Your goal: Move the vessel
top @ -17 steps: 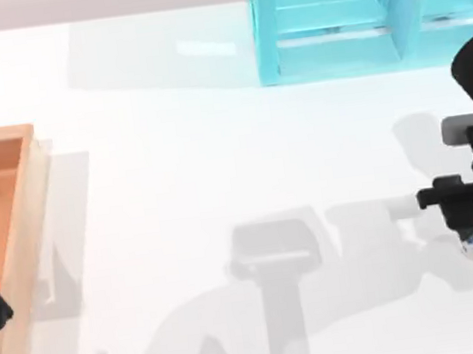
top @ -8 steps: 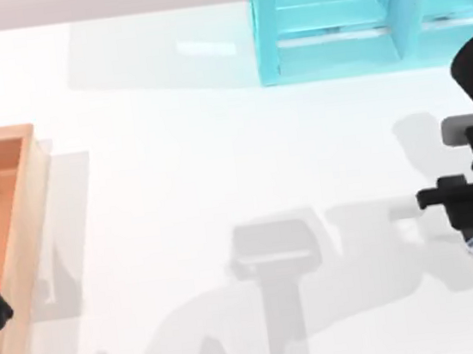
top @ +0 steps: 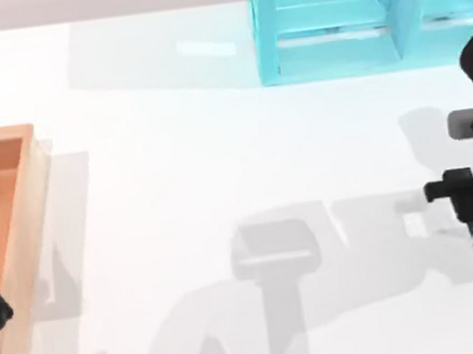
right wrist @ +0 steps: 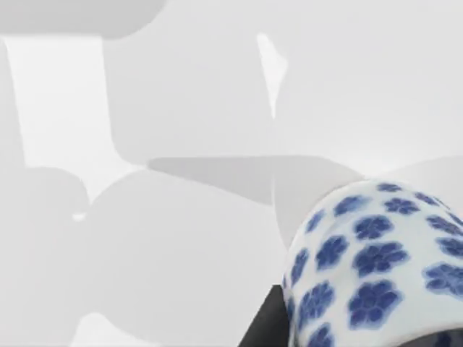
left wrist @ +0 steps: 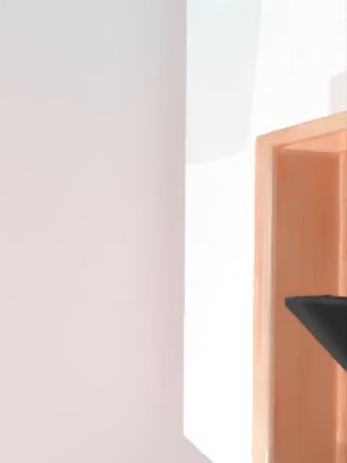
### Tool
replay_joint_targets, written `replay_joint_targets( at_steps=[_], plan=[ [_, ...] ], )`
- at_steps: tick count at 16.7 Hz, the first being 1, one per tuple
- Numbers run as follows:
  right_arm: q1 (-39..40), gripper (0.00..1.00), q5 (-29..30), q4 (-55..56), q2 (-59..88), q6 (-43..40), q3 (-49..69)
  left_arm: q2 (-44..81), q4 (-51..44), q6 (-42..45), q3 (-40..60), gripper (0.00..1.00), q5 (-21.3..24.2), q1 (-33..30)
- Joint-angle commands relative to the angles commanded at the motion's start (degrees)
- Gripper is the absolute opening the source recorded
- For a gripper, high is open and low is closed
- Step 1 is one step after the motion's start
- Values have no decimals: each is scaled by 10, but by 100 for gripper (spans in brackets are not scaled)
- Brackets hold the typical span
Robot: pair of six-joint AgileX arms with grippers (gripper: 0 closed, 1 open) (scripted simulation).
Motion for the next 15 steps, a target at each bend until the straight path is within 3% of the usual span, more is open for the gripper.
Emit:
replay_joint_targets(
  at_steps=[4,11,15],
  plan=[
    [-107,0,-1,-48,26,-107,61,0,0,0,0,100,0,0],
    [-395,0,-1,-150,58,-396,185,0,0,0,0,100,0,0],
    [-483,0,-5,-177,53,-483,226,0,0,0,0,100,0,0]
  ],
)
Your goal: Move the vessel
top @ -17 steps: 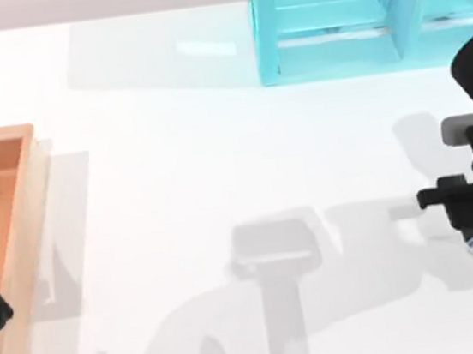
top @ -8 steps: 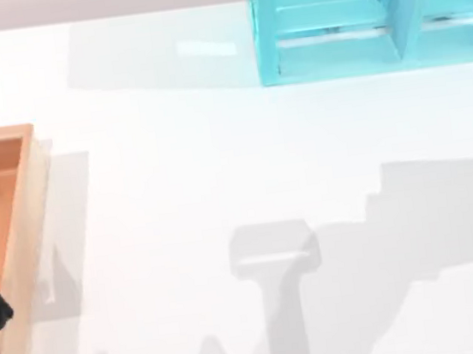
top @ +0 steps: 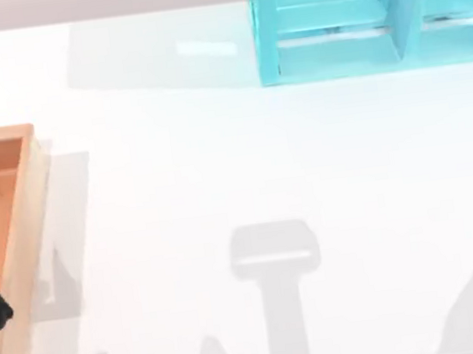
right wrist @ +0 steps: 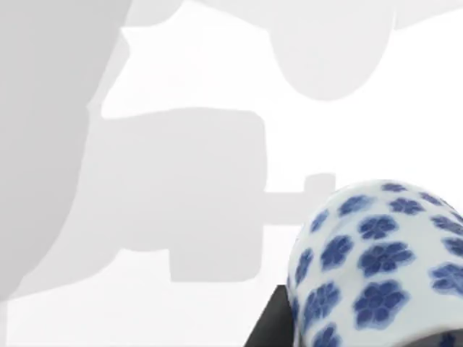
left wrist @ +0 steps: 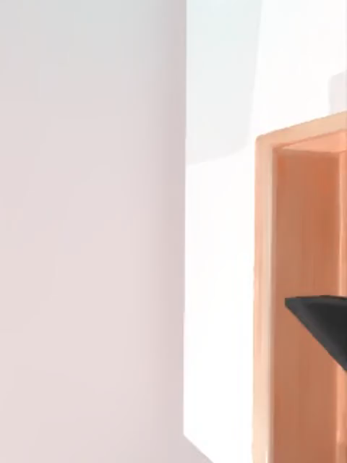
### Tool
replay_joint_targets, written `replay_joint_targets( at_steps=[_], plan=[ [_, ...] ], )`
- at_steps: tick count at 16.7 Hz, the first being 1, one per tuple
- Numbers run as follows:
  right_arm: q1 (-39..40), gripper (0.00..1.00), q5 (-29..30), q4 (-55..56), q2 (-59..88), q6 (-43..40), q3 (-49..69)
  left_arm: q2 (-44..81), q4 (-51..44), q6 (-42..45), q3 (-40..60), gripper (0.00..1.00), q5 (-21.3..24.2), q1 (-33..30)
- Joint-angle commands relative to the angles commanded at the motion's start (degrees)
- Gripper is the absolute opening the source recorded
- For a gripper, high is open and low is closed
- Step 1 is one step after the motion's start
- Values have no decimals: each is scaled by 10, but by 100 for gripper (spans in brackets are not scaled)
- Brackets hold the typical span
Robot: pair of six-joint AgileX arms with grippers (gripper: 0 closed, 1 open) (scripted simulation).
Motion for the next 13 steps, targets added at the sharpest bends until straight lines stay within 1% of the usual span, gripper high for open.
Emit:
replay_joint_targets(
  at_steps=[7,13],
  plan=[
    [-4,0,0,9,2,-6,-8,0,0,0,0,100,0,0],
    [-4,0,0,123,29,-4,-82,0,0,0,0,100,0,0]
  ],
)
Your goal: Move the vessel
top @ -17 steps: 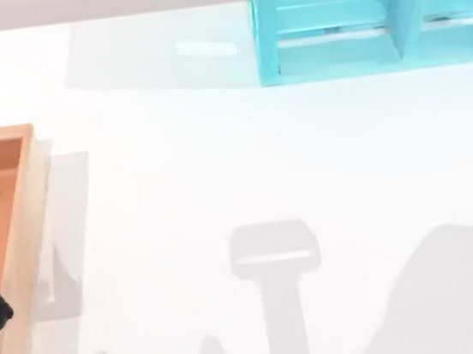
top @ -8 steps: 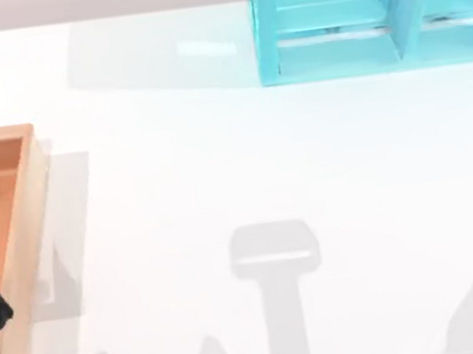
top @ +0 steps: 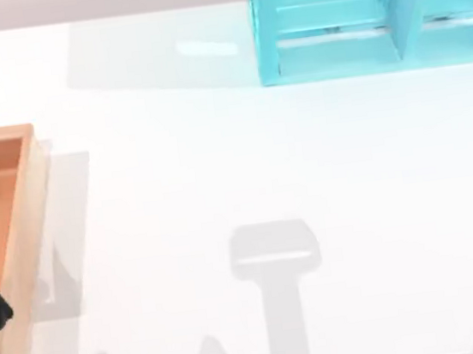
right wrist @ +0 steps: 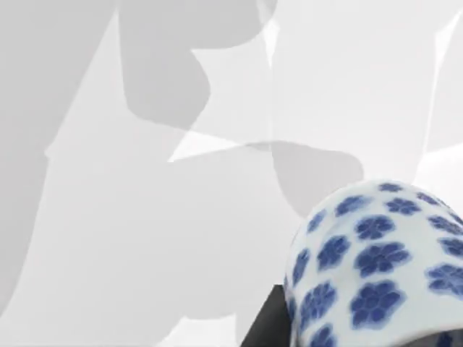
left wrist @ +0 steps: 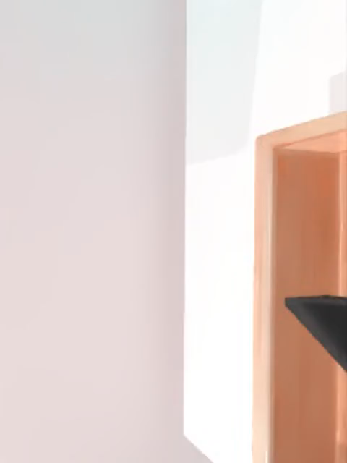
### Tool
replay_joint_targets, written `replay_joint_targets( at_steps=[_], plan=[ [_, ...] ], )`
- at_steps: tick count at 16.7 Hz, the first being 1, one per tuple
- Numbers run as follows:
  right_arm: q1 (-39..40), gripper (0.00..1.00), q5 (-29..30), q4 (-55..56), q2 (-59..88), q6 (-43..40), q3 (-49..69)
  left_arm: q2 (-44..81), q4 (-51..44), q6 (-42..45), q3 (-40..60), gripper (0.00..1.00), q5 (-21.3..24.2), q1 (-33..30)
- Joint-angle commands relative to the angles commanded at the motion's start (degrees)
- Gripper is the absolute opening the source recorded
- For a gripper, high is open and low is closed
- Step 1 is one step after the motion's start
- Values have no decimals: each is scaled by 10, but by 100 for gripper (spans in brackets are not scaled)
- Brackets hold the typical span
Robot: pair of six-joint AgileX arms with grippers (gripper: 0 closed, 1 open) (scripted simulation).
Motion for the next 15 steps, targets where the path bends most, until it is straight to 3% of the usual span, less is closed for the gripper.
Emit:
replay_joint_targets(
  at_steps=[5,15],
  plan=[
    [-1,0,0,15,9,0,-14,0,0,0,0,100,0,0],
    [-1,75,0,15,9,0,-14,0,0,0,0,100,0,0]
  ],
)
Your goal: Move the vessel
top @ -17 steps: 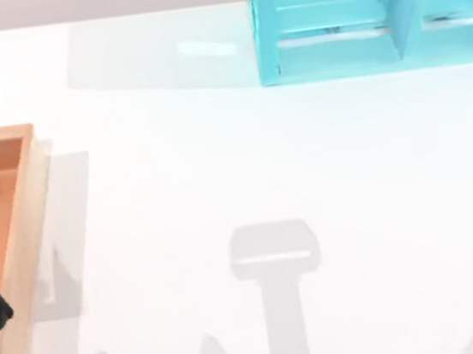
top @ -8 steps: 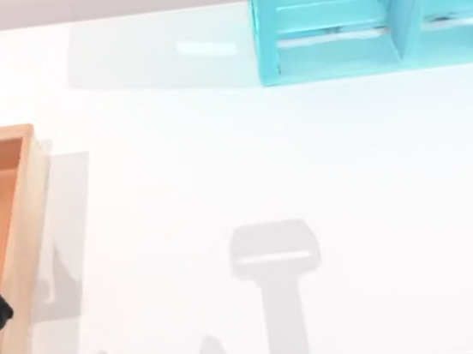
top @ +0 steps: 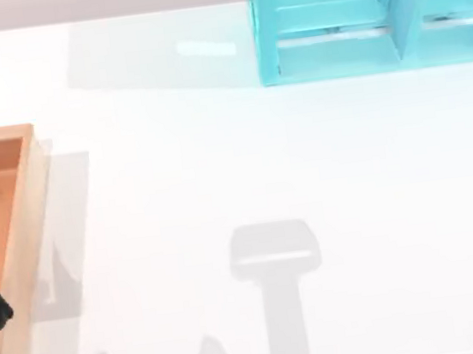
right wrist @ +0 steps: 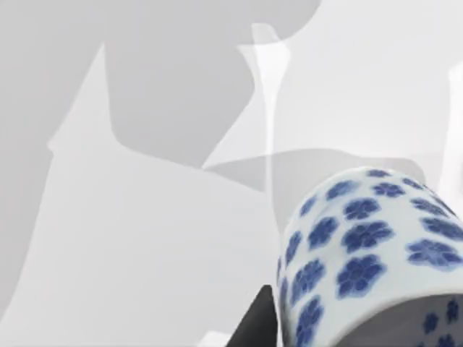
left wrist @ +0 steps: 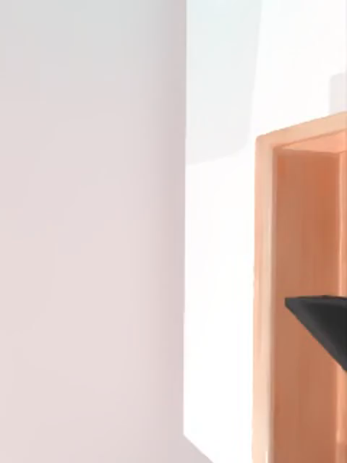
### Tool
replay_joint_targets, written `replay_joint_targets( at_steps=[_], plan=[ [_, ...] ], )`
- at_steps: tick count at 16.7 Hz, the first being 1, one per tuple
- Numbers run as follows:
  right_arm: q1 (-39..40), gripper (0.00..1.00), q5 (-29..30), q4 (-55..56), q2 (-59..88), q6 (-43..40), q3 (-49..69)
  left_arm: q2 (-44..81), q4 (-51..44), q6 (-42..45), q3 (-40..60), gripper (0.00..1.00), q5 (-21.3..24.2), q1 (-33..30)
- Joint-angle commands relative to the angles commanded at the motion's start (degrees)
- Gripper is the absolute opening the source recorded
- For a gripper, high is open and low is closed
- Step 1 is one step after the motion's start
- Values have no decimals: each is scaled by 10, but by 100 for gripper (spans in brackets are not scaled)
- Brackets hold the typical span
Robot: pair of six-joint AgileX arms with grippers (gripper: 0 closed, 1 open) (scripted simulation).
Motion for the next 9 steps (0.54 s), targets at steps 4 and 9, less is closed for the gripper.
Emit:
replay_joint_targets(
  at_steps=[4,9],
  plan=[
    [0,100,0,0,0,0,0,0,0,0,0,100,0,0],
    [0,100,0,0,0,0,0,0,0,0,0,100,0,0]
  ],
)
